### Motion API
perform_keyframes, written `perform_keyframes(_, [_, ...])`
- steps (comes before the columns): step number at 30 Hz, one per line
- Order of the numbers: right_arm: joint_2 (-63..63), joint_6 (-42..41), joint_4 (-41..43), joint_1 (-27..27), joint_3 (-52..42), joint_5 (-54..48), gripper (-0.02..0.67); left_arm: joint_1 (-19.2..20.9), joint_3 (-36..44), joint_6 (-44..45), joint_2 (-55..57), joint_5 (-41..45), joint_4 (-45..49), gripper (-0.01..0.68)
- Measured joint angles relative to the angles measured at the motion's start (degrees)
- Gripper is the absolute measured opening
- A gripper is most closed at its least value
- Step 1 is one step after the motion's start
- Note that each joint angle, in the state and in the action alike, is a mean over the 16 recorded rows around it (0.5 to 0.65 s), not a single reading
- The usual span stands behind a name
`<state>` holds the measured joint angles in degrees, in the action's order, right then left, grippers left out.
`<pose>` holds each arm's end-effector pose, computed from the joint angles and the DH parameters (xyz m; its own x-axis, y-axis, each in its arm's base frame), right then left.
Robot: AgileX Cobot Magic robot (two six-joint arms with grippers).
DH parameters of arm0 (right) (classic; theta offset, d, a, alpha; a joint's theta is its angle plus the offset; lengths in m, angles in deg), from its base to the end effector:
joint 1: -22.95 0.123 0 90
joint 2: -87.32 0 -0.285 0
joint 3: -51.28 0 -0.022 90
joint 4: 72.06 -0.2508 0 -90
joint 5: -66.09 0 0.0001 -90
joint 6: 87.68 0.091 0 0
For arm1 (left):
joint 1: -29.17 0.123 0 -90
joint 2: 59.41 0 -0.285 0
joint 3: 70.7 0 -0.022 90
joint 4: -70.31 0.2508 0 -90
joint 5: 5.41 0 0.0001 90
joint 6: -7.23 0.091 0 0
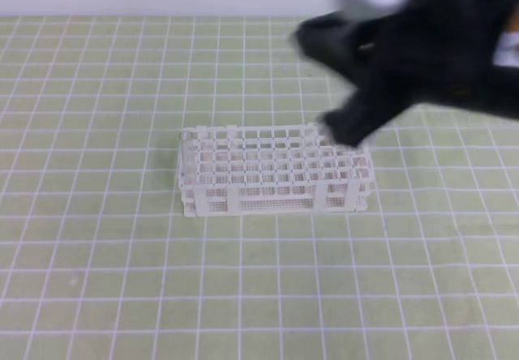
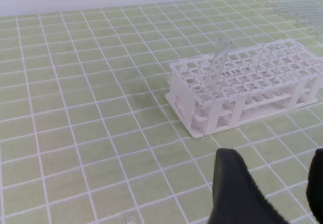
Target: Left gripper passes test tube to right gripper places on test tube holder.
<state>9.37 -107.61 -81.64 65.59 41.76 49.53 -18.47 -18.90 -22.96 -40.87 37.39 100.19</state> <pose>0.2018 0.1917 0.4130 -0.0401 -0.2900 -0.9562 -0.7308 0.6611 -0.1698 0.0494 -0.0084 0.2906 -0.2799 0.1288 -0.9513 0.4477 0.8941 -0.0107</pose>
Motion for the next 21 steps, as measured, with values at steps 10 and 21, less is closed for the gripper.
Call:
perform_keyframes(10, [17.2,0.0,2.5,-11.7,-18.3,7.3,-0.015,0.0,0.0,0.0,0.1,-0.2,0.2,0.286])
perform_keyframes(21, [44.3,0.0,0.4,-29.0,-44.6,12.4,-0.015,0.0,0.0,0.0,0.1,-0.2,0.2,0.286])
